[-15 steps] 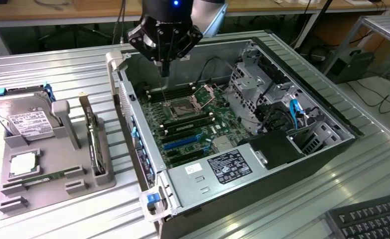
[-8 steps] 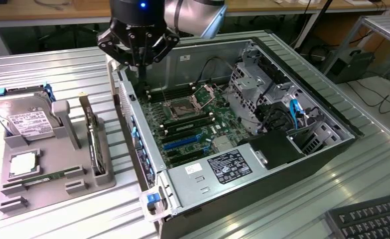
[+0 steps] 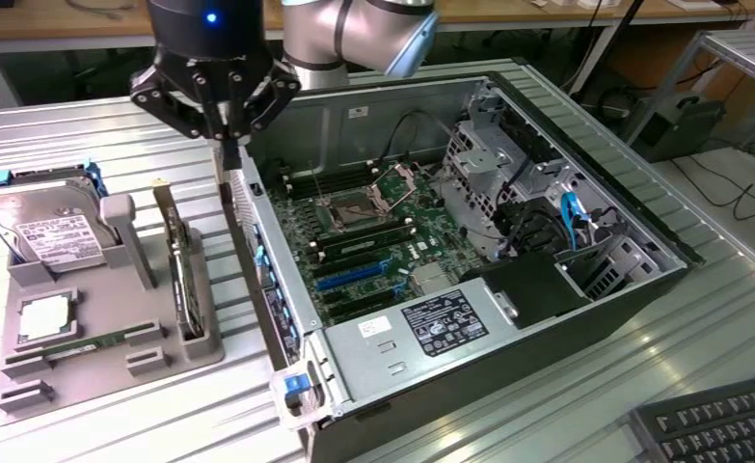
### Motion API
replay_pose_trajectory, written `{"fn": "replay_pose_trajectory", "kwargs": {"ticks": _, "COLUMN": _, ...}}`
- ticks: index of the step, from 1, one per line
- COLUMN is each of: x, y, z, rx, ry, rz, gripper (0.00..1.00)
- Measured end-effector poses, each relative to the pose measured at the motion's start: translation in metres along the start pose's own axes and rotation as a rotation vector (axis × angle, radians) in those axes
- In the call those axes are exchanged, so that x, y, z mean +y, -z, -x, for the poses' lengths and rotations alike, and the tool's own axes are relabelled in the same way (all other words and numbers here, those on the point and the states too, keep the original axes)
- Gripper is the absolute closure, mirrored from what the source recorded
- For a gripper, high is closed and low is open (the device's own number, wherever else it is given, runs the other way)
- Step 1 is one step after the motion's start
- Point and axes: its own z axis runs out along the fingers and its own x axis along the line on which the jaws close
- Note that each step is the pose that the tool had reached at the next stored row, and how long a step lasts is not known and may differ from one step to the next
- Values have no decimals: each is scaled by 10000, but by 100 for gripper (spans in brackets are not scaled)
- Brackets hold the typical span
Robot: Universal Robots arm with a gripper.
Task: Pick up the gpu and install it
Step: 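Reach for the gpu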
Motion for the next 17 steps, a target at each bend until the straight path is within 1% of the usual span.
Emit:
{"fn": "replay_pose_trajectory", "kwargs": {"ticks": 1, "x": -5, "y": -10, "z": -45, "rx": 0, "ry": 2, "rz": -4, "gripper": 89}}
{"fn": "replay_pose_trajectory", "kwargs": {"ticks": 2, "x": -14, "y": -35, "z": -138, "rx": -1, "ry": 2, "rz": -13, "gripper": 89}}
{"fn": "replay_pose_trajectory", "kwargs": {"ticks": 8, "x": -42, "y": -113, "z": -413, "rx": -1, "ry": 1, "rz": -38, "gripper": 89}}
{"fn": "replay_pose_trajectory", "kwargs": {"ticks": 12, "x": -59, "y": -173, "z": -594, "rx": 9, "ry": 4, "rz": -42, "gripper": 89}}
{"fn": "replay_pose_trajectory", "kwargs": {"ticks": 13, "x": -64, "y": -193, "z": -654, "rx": 14, "ry": 1, "rz": -43, "gripper": 89}}
{"fn": "replay_pose_trajectory", "kwargs": {"ticks": 14, "x": -67, "y": -210, "z": -683, "rx": 20, "ry": 1, "rz": -43, "gripper": 89}}
{"fn": "replay_pose_trajectory", "kwargs": {"ticks": 17, "x": -67, "y": -217, "z": -685, "rx": 27, "ry": 2, "rz": -46, "gripper": 89}}
